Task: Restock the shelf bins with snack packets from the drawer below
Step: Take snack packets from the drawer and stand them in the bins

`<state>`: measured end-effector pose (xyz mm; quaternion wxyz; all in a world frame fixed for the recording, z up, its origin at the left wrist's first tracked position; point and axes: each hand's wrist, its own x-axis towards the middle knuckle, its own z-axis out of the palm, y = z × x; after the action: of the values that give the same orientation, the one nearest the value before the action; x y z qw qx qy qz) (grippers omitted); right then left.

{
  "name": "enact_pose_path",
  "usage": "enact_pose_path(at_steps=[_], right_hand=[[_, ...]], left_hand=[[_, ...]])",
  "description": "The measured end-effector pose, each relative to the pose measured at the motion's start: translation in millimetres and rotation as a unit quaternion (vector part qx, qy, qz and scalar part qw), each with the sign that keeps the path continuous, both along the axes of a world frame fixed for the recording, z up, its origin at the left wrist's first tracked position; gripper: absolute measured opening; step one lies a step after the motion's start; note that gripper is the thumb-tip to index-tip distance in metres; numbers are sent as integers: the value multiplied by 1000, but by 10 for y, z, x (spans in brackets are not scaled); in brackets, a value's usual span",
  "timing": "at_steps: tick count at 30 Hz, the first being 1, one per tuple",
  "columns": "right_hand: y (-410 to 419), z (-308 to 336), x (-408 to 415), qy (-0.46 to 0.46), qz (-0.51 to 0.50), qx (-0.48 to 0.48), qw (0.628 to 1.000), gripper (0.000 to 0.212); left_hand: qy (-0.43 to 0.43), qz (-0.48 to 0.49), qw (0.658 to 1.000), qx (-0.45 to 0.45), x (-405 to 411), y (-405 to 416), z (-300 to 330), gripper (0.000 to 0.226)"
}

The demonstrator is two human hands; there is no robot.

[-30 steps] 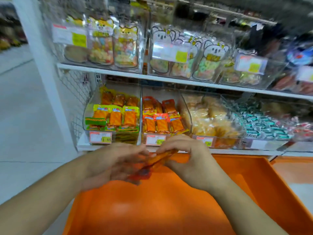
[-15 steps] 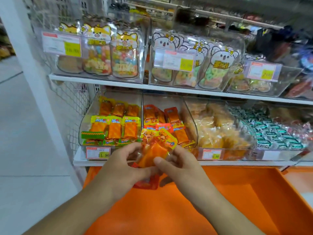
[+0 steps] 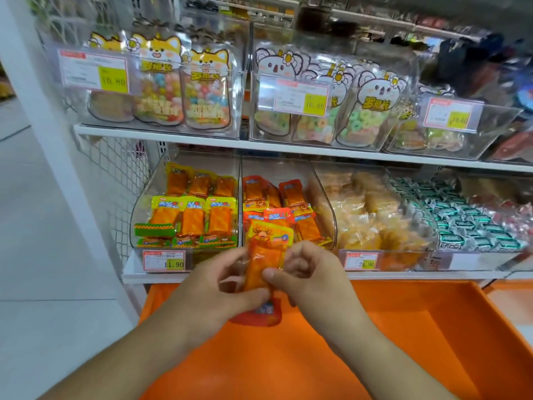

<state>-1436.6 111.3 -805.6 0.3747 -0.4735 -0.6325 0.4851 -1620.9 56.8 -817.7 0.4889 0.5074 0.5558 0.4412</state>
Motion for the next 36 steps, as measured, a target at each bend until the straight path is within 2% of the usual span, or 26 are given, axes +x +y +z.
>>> enact_pose_path(at_steps=[3,5,7,8,11,13,15,18,20,23,25,28,33,36], right_hand=[[-59,-4,-27,-105,-37,44,993,45],[-39,26,44,-160,-36,94,982,68],[-3,89,116,-196,28,133,971,90],[-3,122,134,-212,62,143,965,88],[5,122,150,-222,64,145,962,47],[10,91,144,-175,53,97,978,30],[4,72,125,-131,98,34,986,19],[-40,-2,78,-96,162,-24,982,20],[-69,-34,31,-79,165,-52,982,18],[-100,-56,-12,-34,153,-92,983,22],[-107,-46,-26,9,137,-119,983,24],[-103,-40,-30,50,101,-139,984,9],[-60,-60,-35,8,73,-128,989,29],[-6,54,-23,-66,108,-70,989,23]], left_hand=[[38,4,999,6,24,-7,-5,47],[72,-6,997,2,0,-5,-6,52],[128,-28,991,-8,-16,-18,5,53],[140,-35,989,-15,-26,-24,8,54],[132,-7,991,-21,-79,-40,84,51],[91,45,995,-10,-141,-26,138,46],[23,87,996,-6,-164,-13,167,47],[-60,114,992,-10,-107,-16,158,57],[-90,123,988,-13,-45,-25,131,53],[-96,132,986,-19,1,-27,83,39],[-85,101,991,-32,10,-31,109,44],[-81,48,994,-52,-18,-25,123,49],[-71,37,994,-75,-20,-43,124,43],[-61,68,993,-70,-25,-26,95,47]])
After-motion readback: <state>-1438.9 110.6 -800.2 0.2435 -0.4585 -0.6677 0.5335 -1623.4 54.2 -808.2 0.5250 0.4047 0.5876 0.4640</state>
